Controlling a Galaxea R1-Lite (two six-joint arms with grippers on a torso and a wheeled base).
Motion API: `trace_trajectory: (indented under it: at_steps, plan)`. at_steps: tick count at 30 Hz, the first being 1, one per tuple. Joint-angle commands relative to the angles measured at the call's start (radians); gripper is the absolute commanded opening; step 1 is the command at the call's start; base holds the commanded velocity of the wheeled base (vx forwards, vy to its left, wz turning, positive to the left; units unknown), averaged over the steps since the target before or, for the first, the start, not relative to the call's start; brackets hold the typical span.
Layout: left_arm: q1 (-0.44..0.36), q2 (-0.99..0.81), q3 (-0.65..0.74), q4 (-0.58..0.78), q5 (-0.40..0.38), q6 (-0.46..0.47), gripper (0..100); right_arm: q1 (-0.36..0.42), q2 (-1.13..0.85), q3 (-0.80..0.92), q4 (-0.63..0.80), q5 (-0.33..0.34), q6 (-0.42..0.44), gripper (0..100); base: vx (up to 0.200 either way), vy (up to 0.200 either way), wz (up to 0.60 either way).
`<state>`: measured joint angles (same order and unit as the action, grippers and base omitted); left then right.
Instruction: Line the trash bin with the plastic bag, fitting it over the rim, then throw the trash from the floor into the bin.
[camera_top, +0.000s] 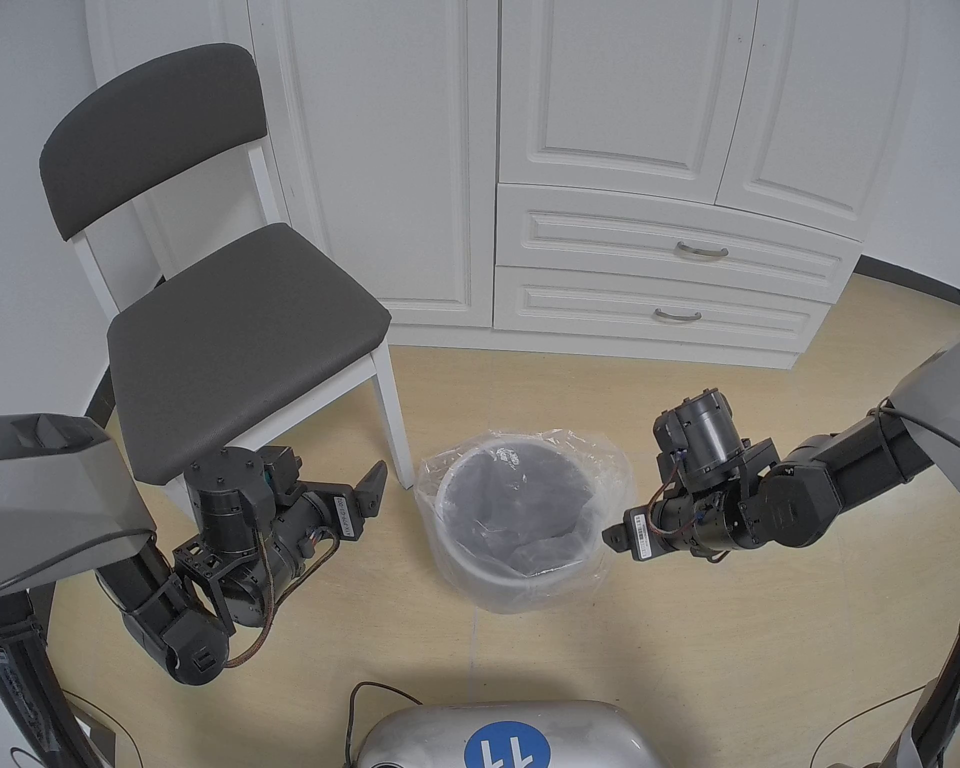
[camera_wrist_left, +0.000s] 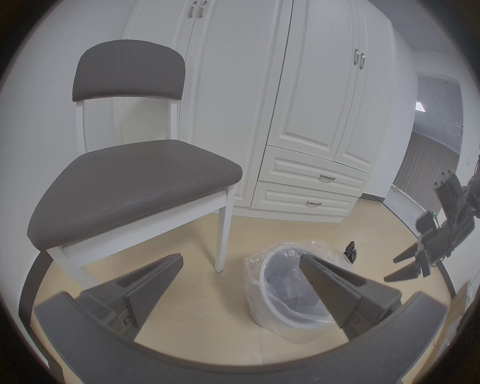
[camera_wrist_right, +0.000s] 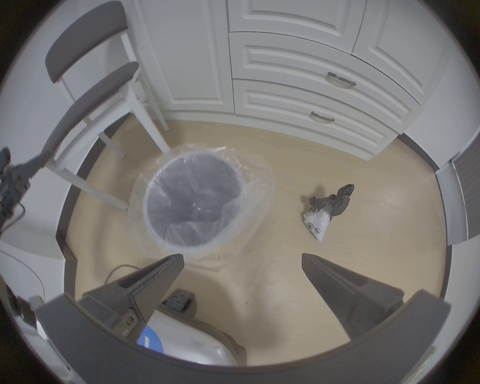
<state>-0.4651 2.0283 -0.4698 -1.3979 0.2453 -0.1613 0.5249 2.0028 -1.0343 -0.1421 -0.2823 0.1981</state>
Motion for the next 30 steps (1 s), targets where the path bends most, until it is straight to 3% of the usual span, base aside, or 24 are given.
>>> trace_trajectory:
  at_steps: [1,7,12,20,30]
  plan:
    - [-0.001,-0.002,0.000,-0.001,0.000,0.000,100,0.010,-0.009,0.062,0.003,0.000,-0.048,100,0.000,0.000,0.00]
    - [-0.006,-0.002,-0.001,-0.001,0.002,0.000,100,0.012,-0.070,0.163,-0.008,0.008,-0.177,100,0.000,0.000,0.00]
    - [-0.007,-0.002,-0.001,-0.001,0.002,0.000,100,0.015,-0.119,0.171,-0.011,0.009,-0.181,100,0.000,0.000,0.00]
    - [-0.010,0.000,-0.004,-0.001,0.000,0.002,100,0.014,-0.038,0.115,-0.126,0.000,-0.098,100,0.000,0.000,0.00]
    - [-0.012,-0.002,-0.004,-0.001,0.000,0.003,100,0.092,0.332,0.051,-0.478,-0.046,-0.025,100,0.000,0.000,0.00]
